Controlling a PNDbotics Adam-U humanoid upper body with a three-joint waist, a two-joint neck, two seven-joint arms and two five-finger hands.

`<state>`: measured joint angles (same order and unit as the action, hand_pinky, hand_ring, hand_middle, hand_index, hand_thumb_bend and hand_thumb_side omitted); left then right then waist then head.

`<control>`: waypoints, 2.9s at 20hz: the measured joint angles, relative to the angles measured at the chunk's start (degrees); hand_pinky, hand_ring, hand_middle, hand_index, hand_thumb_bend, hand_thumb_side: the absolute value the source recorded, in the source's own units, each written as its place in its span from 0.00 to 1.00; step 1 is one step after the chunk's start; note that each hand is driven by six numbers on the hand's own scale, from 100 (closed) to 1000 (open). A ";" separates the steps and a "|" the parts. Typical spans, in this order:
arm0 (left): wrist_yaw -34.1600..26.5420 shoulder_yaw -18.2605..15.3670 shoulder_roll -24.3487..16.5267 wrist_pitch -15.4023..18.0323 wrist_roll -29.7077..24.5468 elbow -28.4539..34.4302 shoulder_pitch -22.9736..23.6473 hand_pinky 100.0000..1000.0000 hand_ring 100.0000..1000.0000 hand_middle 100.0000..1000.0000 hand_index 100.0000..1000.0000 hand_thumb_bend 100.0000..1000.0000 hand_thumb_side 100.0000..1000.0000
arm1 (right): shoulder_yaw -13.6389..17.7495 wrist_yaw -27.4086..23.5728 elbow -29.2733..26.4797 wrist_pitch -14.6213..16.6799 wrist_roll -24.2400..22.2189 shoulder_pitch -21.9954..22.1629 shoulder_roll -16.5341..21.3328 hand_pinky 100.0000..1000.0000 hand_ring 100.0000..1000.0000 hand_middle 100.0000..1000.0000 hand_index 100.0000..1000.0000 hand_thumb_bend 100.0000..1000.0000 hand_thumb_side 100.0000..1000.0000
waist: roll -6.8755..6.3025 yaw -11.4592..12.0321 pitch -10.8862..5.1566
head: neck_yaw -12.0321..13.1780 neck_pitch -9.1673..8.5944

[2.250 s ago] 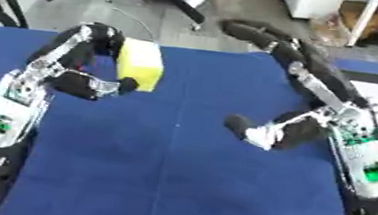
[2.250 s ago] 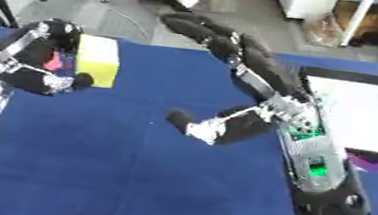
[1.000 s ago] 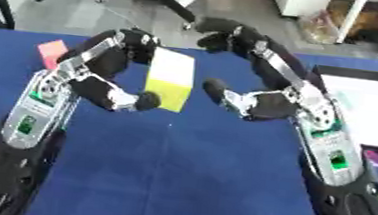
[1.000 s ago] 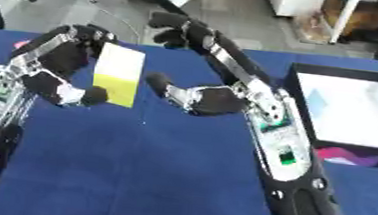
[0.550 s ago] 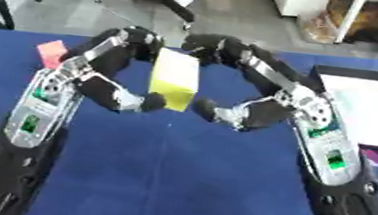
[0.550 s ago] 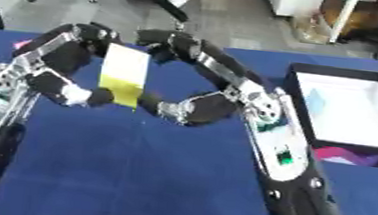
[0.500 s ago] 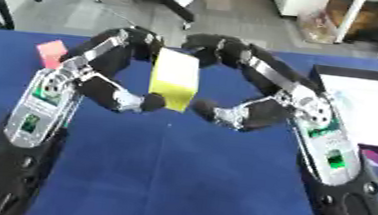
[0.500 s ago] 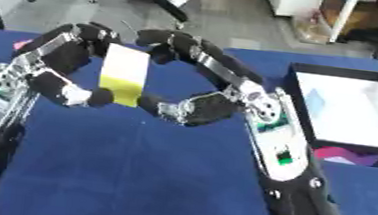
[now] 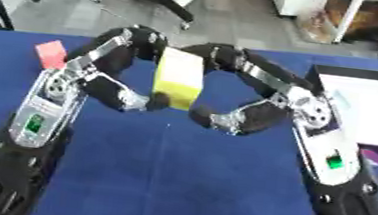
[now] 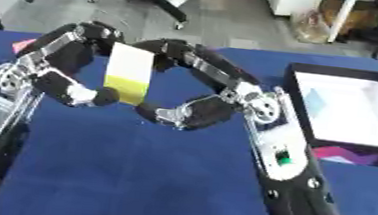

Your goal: Pick up the objects with one hand, pass them to the other hand, and then place them into the box on the other side of the table.

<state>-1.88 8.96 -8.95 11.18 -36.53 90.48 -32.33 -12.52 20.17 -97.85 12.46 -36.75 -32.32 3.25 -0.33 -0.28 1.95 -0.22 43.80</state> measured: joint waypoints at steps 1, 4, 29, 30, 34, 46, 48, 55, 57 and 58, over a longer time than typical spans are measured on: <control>0.24 0.00 0.01 0.05 0.04 0.00 0.00 0.49 0.42 0.39 0.53 0.47 0.18 | 0.00 0.50 0.01 -0.26 0.15 -0.04 0.00 0.75 0.70 0.71 0.81 0.32 0.46 | 0.00 0.00 0.00 | 0.00 0.00; 1.21 0.04 0.20 0.31 0.26 0.00 0.00 0.49 0.42 0.39 0.53 0.47 0.18 | 0.00 1.99 0.02 -1.21 1.16 -0.46 -0.02 0.73 0.65 0.61 0.72 0.32 0.46 | 0.00 0.00 0.00 | -0.01 0.00; 9.69 -0.66 1.02 2.32 5.05 -1.97 -0.01 0.56 0.58 0.58 0.75 0.85 0.51 | -0.47 3.19 -0.79 -5.52 11.13 -0.38 -0.22 0.64 0.48 0.31 0.20 0.00 0.00 | 0.07 -0.40 0.00 | -0.13 0.00; 10.10 -0.87 1.03 2.27 5.63 -2.22 -0.02 0.56 0.58 0.58 0.76 0.86 0.52 | -0.29 2.99 -1.07 -5.50 11.21 -0.37 -0.19 0.64 0.49 0.31 0.20 0.00 0.00 | 0.11 -0.44 0.00 | -0.02 0.00; 11.79 -2.21 1.07 1.92 8.38 -3.21 -0.03 0.56 0.59 0.59 0.76 0.88 0.53 | 0.23 2.17 -2.07 -5.43 11.58 -0.35 -0.04 0.64 0.49 0.31 0.20 0.00 0.00 | 0.17 -0.73 0.02 | 0.09 0.00; 16.86 -10.14 -0.40 -2.25 23.73 -6.22 4.73 0.54 0.58 0.58 0.75 0.78 0.54 | 9.05 -1.82 -6.14 -8.65 21.75 -1.82 10.40 0.67 0.51 0.36 0.22 0.00 0.00 | 0.37 -0.57 0.00 | -1.33 0.01; 16.57 -11.51 -1.07 -2.77 25.42 -4.91 7.45 0.54 0.58 0.58 0.75 0.77 0.54 | 11.33 -1.74 -2.49 -8.45 25.28 -2.66 13.61 0.66 0.50 0.36 0.22 0.00 0.00 | 0.35 0.07 0.00 | -2.25 0.01; 15.57 -14.24 -2.66 -3.44 27.70 2.64 14.32 0.55 0.58 0.57 0.75 0.76 0.55 | 16.91 4.01 22.59 -4.20 35.87 -7.19 21.49 0.64 0.49 0.38 0.22 0.00 0.00 | 0.05 2.12 0.01 | -6.43 0.38; 15.57 -14.80 -2.71 -3.69 27.94 4.57 15.36 0.55 0.58 0.57 0.75 0.76 0.55 | 18.37 5.73 30.69 -3.57 38.50 -8.61 22.82 0.64 0.49 0.38 0.22 0.00 0.00 | 0.05 2.50 0.01 | -7.42 0.40; 15.57 -15.07 -2.72 -3.75 28.00 5.39 15.87 0.55 0.58 0.57 0.75 0.76 0.55 | 19.04 6.55 34.70 -3.33 39.58 -9.34 23.41 0.64 0.49 0.39 0.23 0.00 0.00 | 0.05 2.73 0.01 | -7.85 0.40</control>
<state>13.68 -6.11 -11.67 7.43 -8.52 95.87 -16.46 6.53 26.72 -63.14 9.13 2.83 -41.66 26.66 -0.28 2.45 1.96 -8.07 44.20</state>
